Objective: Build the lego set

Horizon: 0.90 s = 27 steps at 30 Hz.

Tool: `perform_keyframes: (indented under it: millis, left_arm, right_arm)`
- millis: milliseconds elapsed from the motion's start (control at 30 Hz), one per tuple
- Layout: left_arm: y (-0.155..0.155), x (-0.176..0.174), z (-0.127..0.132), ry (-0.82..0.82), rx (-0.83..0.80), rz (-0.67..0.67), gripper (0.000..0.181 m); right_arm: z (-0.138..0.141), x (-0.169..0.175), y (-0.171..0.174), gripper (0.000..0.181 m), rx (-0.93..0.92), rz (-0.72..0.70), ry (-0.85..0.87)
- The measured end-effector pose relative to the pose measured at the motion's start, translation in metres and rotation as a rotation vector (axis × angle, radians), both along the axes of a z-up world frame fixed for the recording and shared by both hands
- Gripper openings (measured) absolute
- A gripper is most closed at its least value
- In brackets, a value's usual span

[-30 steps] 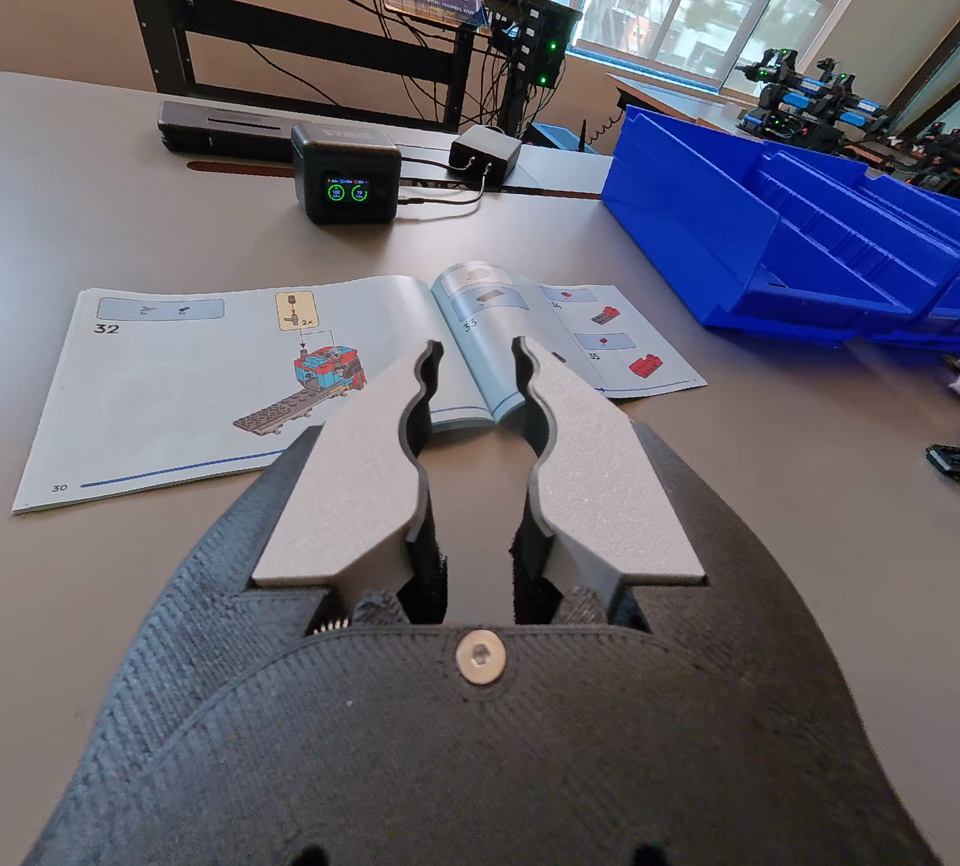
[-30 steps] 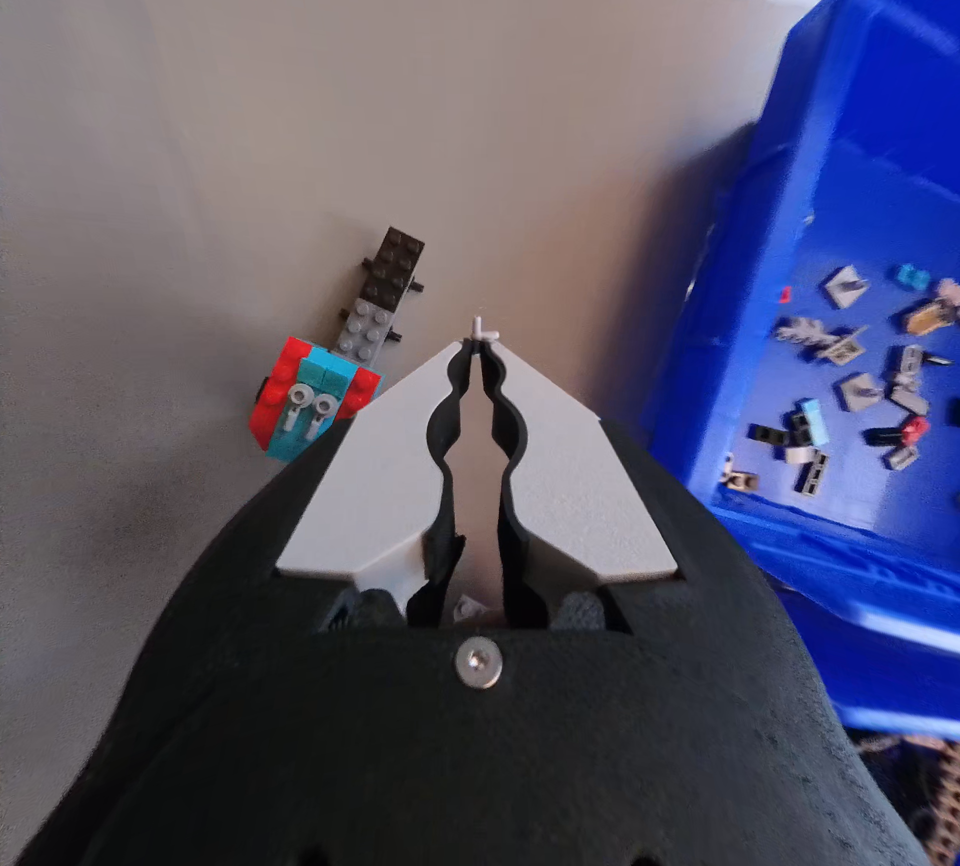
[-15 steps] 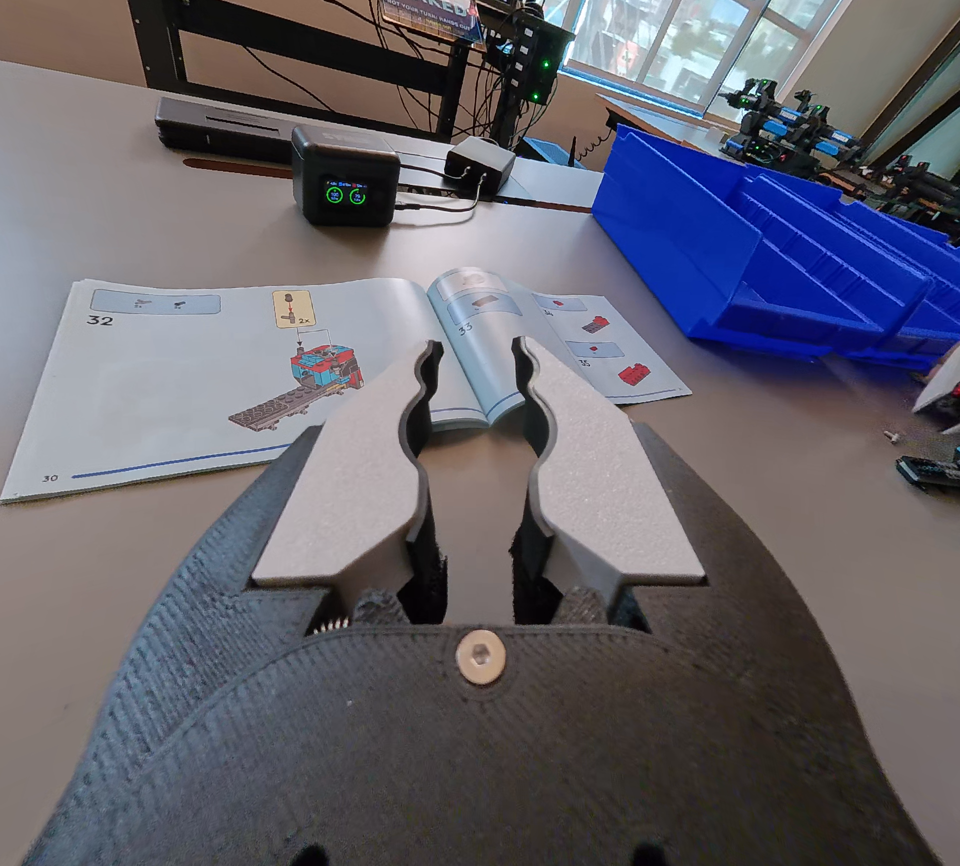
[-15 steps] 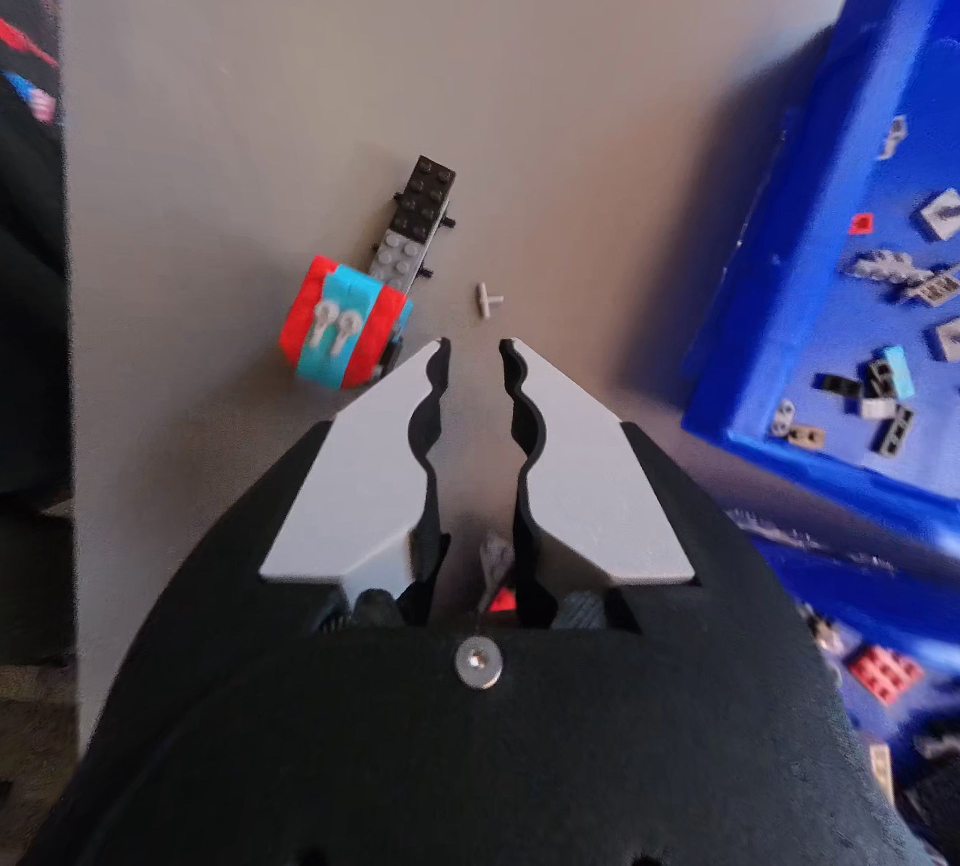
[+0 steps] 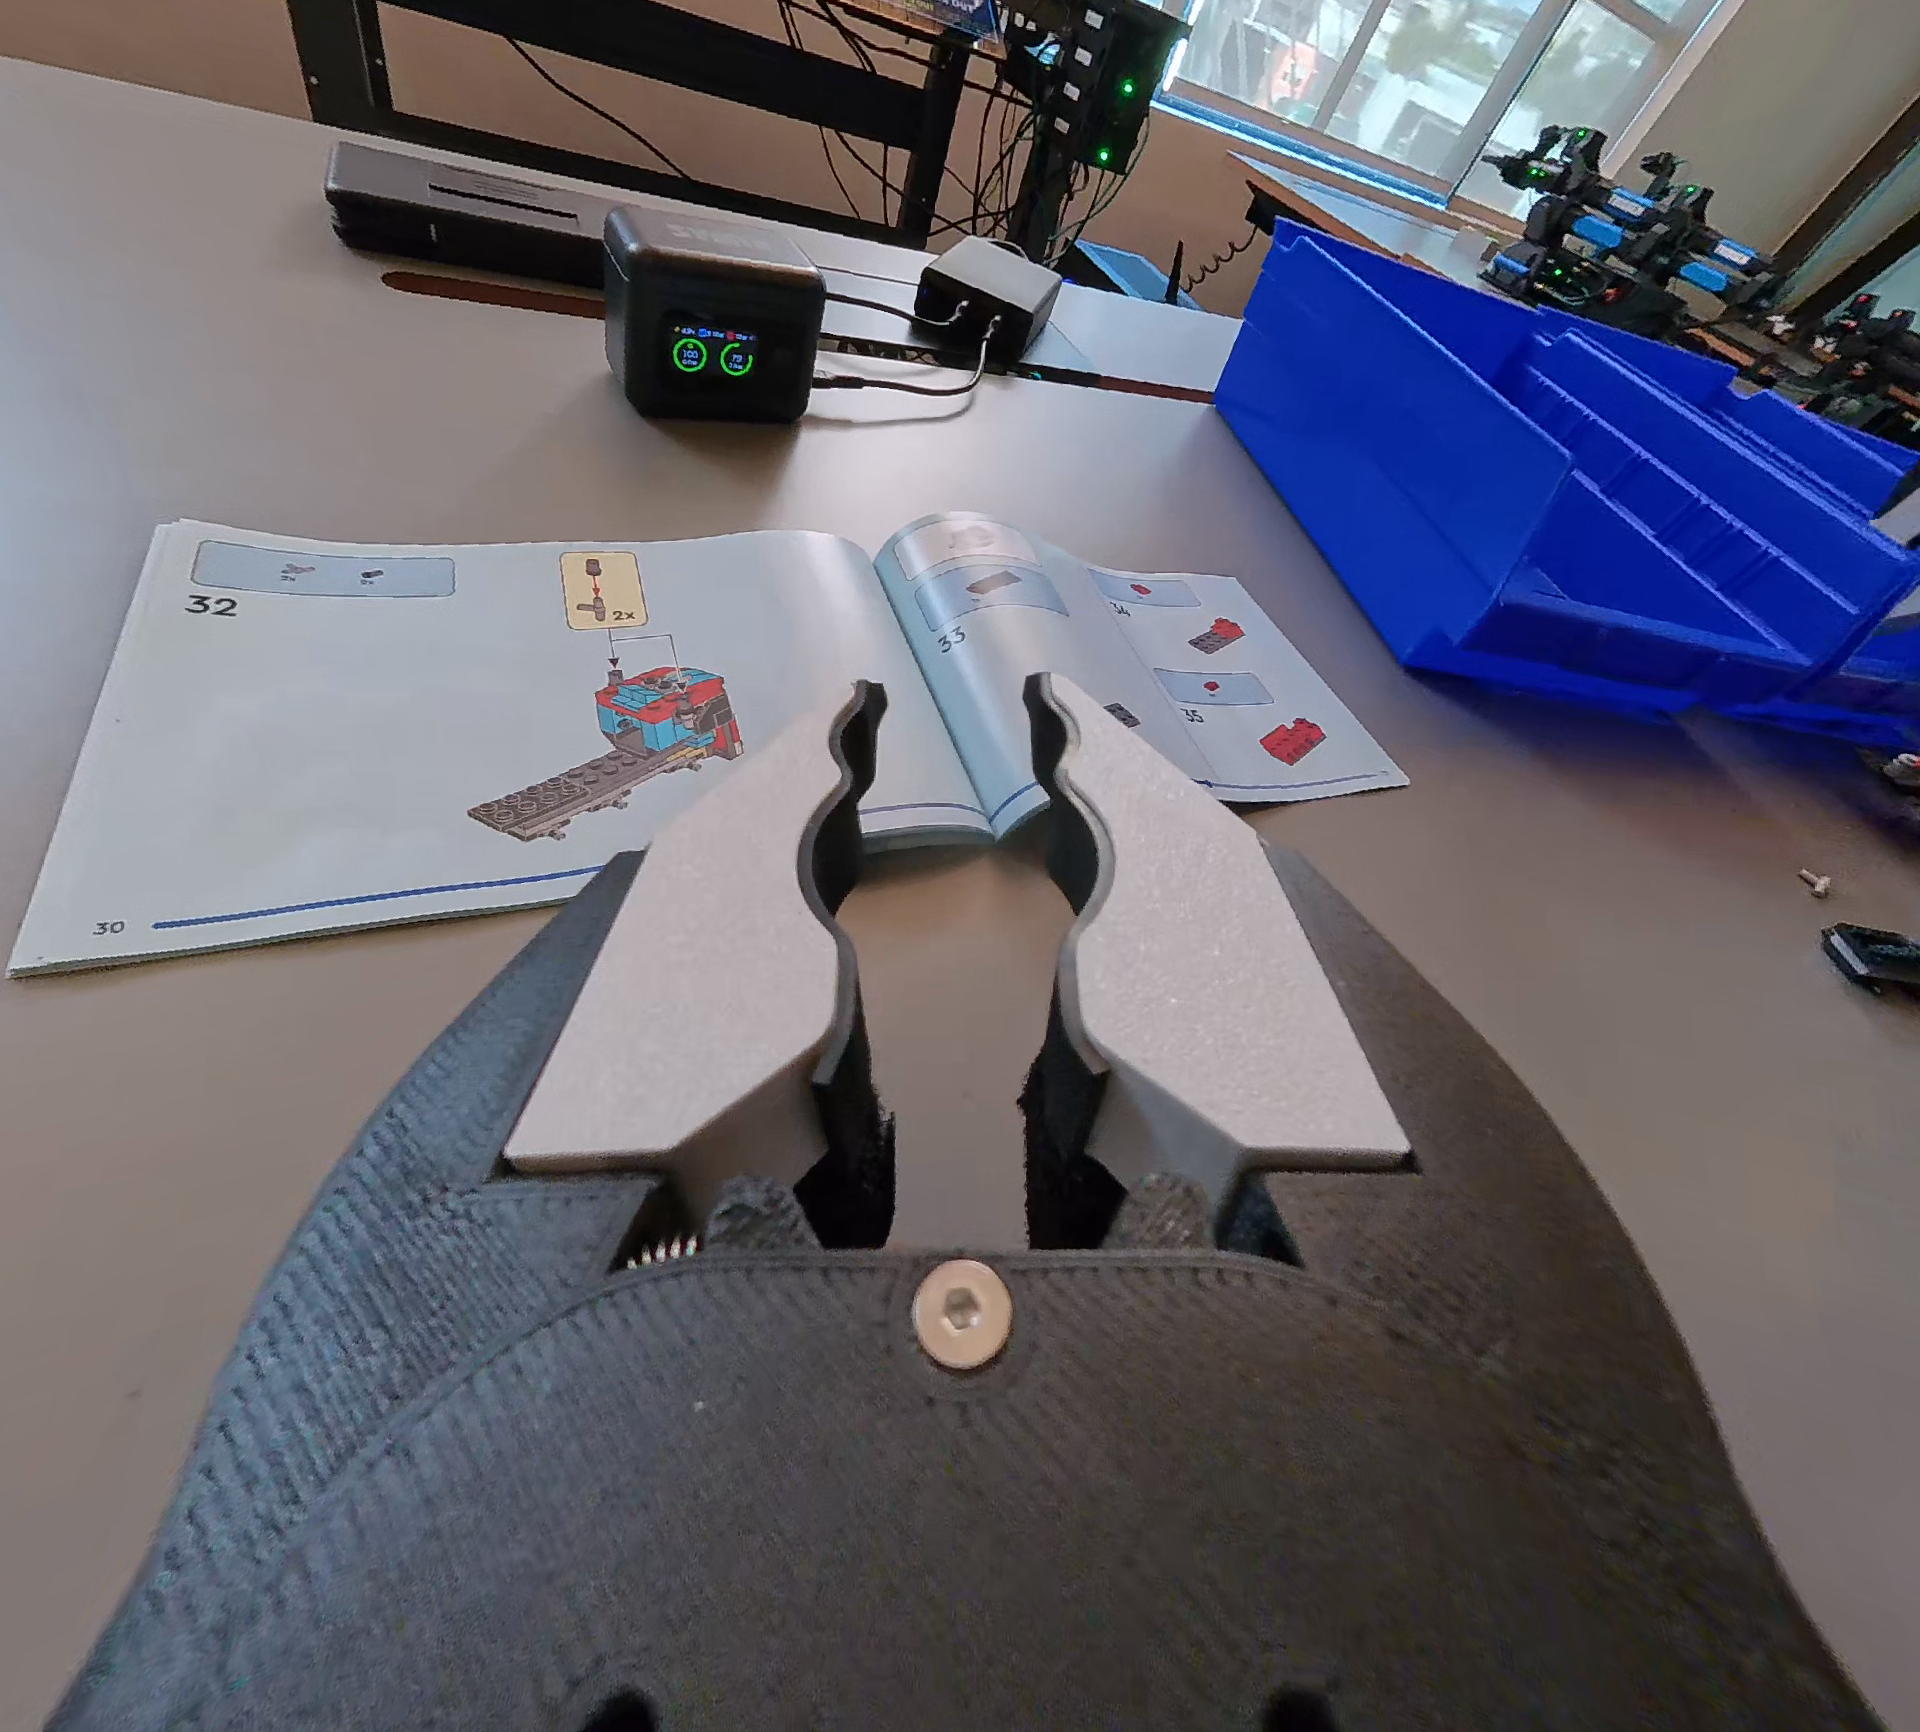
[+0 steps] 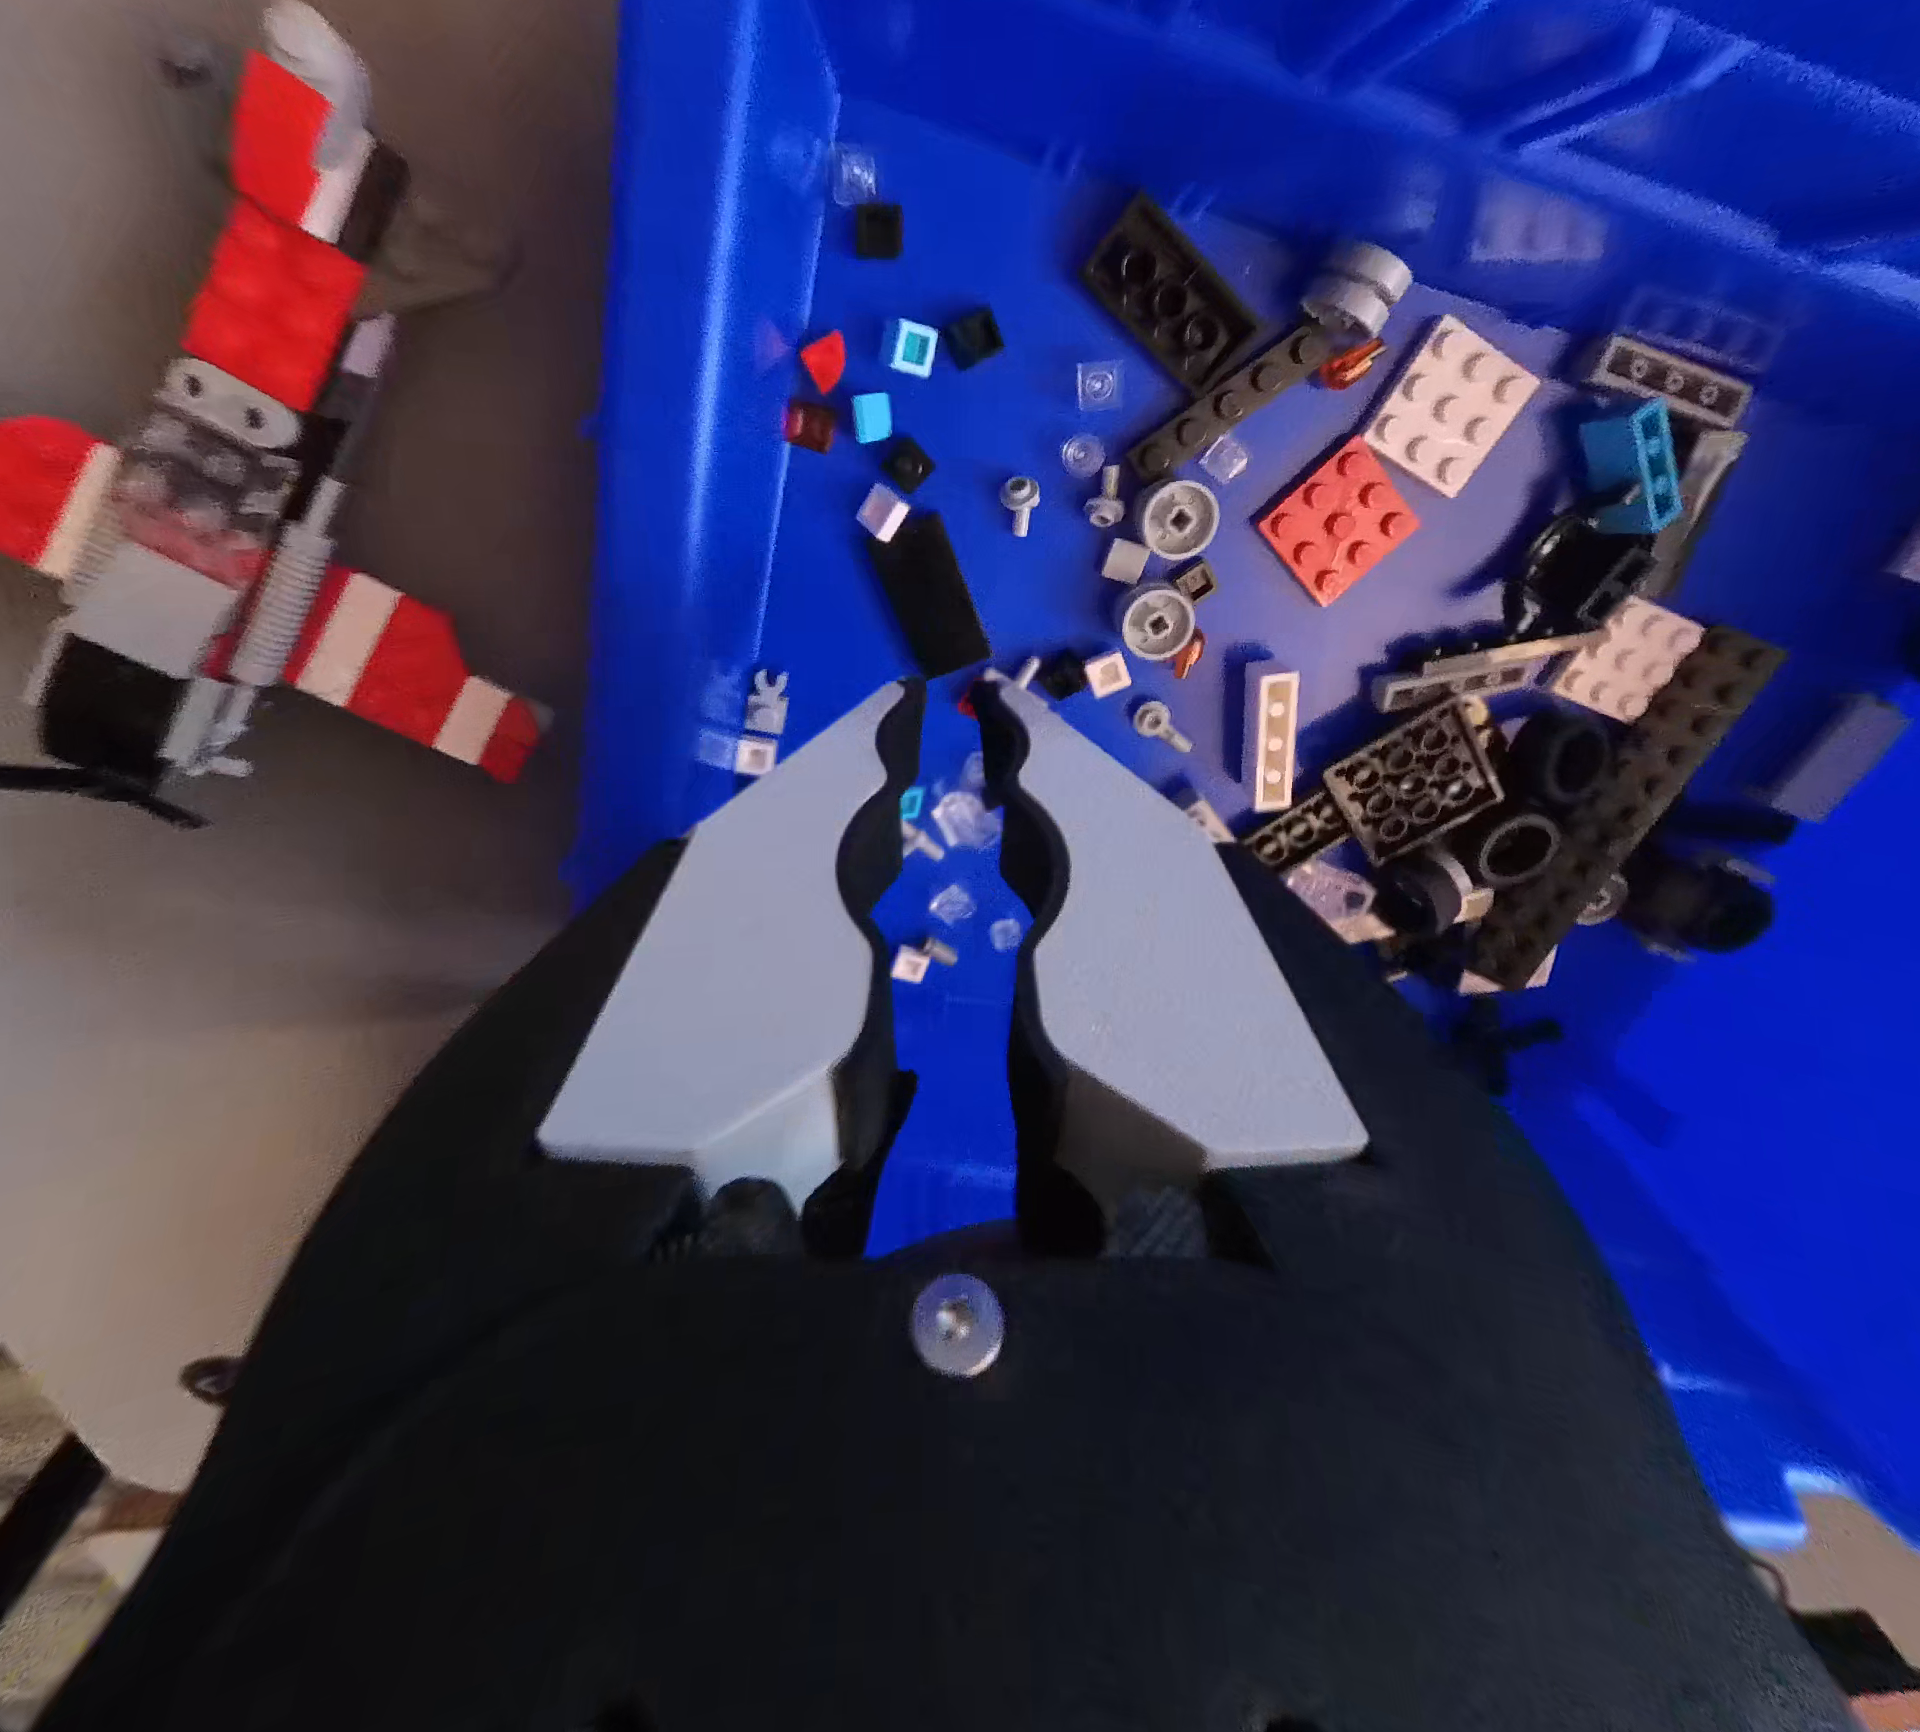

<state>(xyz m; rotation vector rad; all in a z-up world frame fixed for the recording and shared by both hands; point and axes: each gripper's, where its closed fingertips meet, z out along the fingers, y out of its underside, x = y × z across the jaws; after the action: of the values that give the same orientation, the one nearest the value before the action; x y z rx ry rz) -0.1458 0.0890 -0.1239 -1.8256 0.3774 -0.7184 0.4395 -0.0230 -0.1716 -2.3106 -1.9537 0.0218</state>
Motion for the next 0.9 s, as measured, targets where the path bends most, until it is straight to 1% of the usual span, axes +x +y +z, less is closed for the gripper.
perform_keyframes:
  millis: [100,233,467,600,667,733,900]
  left_arm:
    - [0.000,0.000,0.000,0.005,0.002,0.011,0.030]
    - [0.001,0.001,-0.004,0.019,-0.020,0.008,0.030]
    - [0.002,0.002,-0.008,0.028,-0.050,0.000,0.030]
    - [0.002,0.002,-0.009,0.029,-0.052,0.000,0.030]
    - [0.002,0.003,-0.009,0.031,-0.056,-0.001,0.030]
    - [0.002,0.003,-0.010,0.031,-0.056,-0.002,0.030]
    - [0.002,0.002,-0.009,0.030,-0.051,-0.001,0.030]
  right_arm:
    - [-0.012,-0.001,0.008,0.013,-0.002,0.031,-0.021]
    - [-0.019,0.006,0.012,0.013,-0.017,0.020,-0.034]
    - [-0.017,0.005,0.014,0.012,-0.014,0.018,-0.025]
    - [-0.015,0.011,0.015,0.011,-0.022,0.011,-0.053]
    - [-0.018,0.013,0.016,0.012,-0.026,0.015,-0.069]
    - [-0.020,0.009,0.016,0.009,-0.039,0.017,-0.056]
    - [-0.023,0.010,0.018,0.011,-0.040,0.002,-0.059]
